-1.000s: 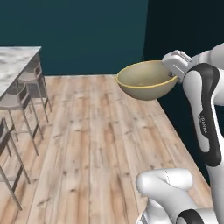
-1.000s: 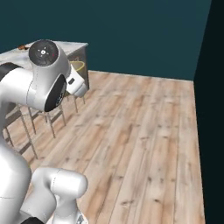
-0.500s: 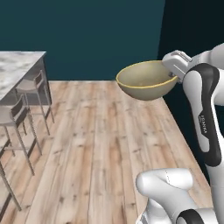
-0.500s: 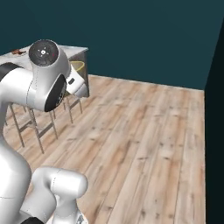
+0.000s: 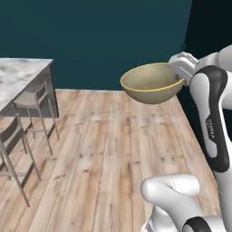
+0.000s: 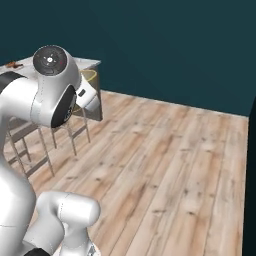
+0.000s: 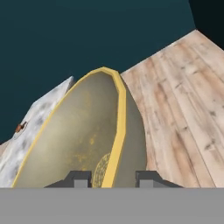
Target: Take the smaller bowl and place it next to the appetizer plate on the dining counter , and place the larger bowl next to the plate with cooked food.
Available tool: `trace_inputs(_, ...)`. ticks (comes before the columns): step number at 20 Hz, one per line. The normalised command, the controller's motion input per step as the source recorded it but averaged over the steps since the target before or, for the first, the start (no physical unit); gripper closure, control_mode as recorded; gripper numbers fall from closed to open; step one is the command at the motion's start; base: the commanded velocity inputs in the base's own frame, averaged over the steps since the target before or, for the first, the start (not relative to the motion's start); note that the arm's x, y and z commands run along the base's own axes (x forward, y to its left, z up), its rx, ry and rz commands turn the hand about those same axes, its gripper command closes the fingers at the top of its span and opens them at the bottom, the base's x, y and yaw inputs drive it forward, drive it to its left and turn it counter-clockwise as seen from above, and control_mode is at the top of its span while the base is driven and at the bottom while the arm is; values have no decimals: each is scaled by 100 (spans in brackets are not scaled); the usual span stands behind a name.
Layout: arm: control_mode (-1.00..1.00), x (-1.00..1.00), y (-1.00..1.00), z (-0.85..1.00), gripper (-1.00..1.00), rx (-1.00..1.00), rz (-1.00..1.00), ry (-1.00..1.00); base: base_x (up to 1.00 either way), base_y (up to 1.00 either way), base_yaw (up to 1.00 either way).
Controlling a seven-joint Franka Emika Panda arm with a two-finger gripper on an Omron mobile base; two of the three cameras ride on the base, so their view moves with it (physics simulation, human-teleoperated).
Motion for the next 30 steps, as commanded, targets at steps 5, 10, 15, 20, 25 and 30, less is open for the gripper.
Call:
trace_inputs(5, 100, 0, 0, 0, 100, 0, 0, 0, 100, -51, 24)
trace_inputs(10, 100, 0, 0, 0, 100, 0, 0, 0, 100, -54, 24)
trace_inputs(15, 100, 0, 0, 0, 100, 0, 0, 0, 100, -58, 25)
trace_inputs(20, 100, 0, 0, 0, 100, 0, 0, 0, 100, -60, 25)
trace_inputs(25, 100, 0, 0, 0, 100, 0, 0, 0, 100, -63, 27)
trace_inputs(30, 100, 0, 0, 0, 100, 0, 0, 0, 100, -64, 28)
